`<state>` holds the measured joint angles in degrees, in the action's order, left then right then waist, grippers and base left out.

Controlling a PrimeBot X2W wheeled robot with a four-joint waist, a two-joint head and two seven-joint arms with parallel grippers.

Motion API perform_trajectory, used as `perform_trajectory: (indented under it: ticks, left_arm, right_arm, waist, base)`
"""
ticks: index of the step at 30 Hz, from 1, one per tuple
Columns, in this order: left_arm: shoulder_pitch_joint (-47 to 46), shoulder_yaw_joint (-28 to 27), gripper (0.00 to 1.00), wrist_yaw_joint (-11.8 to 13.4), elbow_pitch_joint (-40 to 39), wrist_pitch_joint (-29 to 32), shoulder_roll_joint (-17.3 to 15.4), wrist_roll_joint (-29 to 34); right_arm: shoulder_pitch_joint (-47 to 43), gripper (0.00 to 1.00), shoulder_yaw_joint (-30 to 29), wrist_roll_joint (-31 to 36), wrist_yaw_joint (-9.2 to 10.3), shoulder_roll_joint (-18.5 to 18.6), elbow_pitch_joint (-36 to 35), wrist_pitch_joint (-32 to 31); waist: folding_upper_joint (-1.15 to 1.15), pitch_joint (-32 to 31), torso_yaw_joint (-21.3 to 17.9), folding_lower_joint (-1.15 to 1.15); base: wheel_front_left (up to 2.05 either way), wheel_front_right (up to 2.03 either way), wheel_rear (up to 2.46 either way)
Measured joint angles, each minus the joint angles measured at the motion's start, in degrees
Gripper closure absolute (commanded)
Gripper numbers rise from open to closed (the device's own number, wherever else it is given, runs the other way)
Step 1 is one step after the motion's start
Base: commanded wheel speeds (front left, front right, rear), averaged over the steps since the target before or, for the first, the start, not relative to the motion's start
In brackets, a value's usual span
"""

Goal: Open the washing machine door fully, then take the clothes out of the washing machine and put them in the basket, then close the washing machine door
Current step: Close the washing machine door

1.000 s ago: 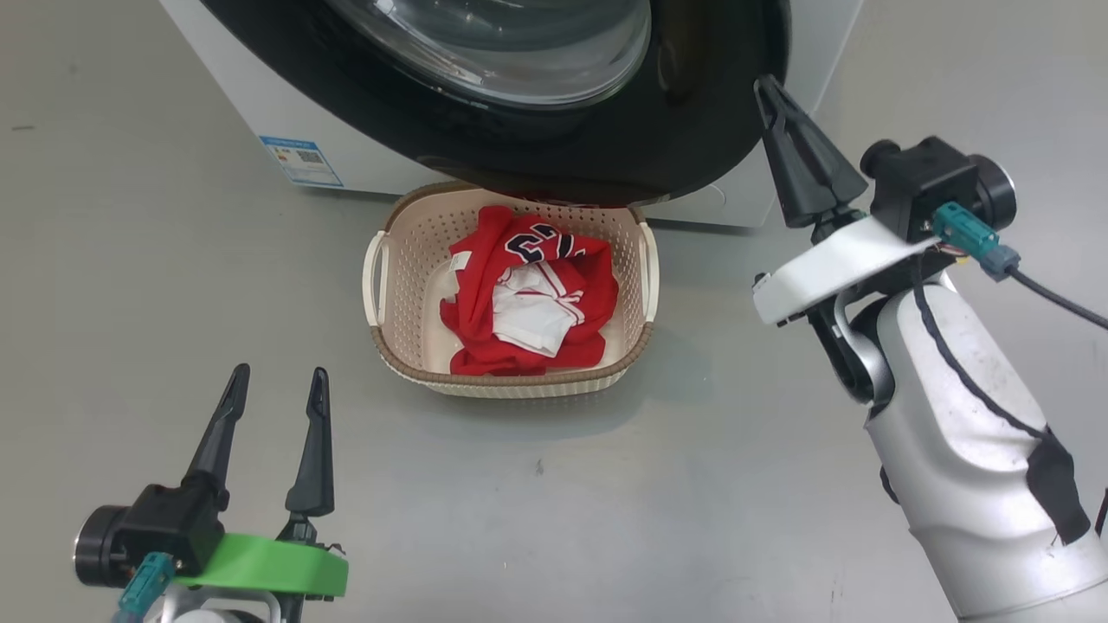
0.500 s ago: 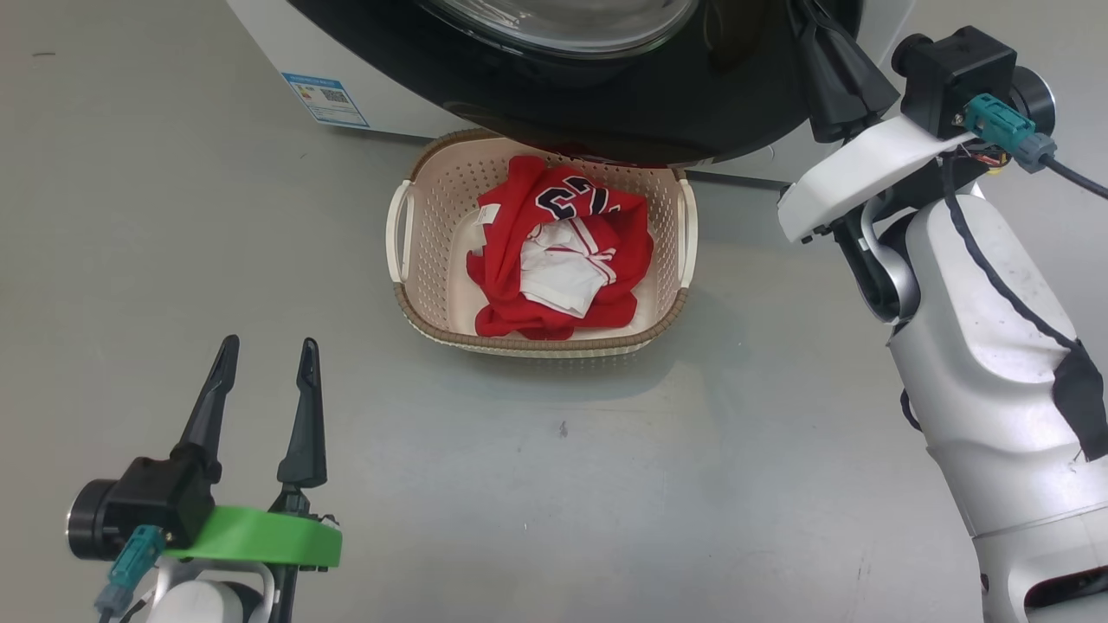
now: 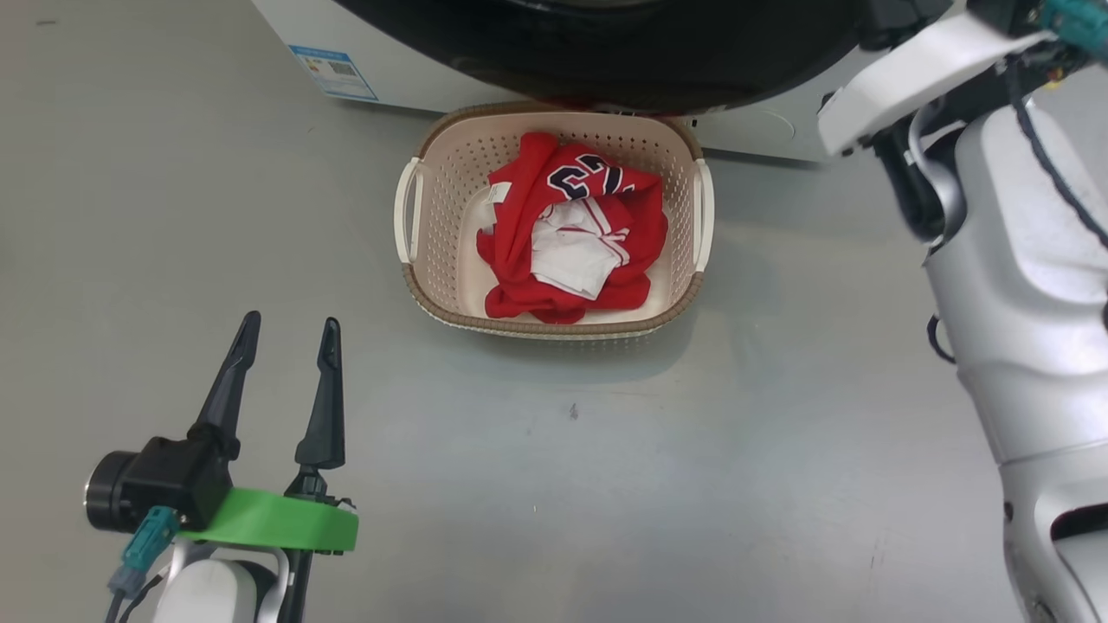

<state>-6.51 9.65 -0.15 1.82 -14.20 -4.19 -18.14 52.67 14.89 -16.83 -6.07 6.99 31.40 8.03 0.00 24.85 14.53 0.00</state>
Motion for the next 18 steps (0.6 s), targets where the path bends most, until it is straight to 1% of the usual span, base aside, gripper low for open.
perform_trajectory:
  ticks: [4,18]
  left_arm:
    - [-0.7,1.1,0.0,-0.3,-0.1,-0.1,0.5,0.0]
    - [-3.1,3.3,0.0,-1.8,-0.2,-0.1,1.5,-0.5]
  right_arm:
    - [2.9,1.0,-0.5,0.1,0.0,1.4,1.5,-0.2]
    - [10.2,1.0,-1.7,0.9,0.19,4.0,6.5,-0.4]
  waist:
    - [0.0,1.1,0.8,0.0]
    - [0.0,4.7,3.8,0.0]
  base:
    - [0.0,0.0,0.0]
    - [0.0,0.0,0.0]
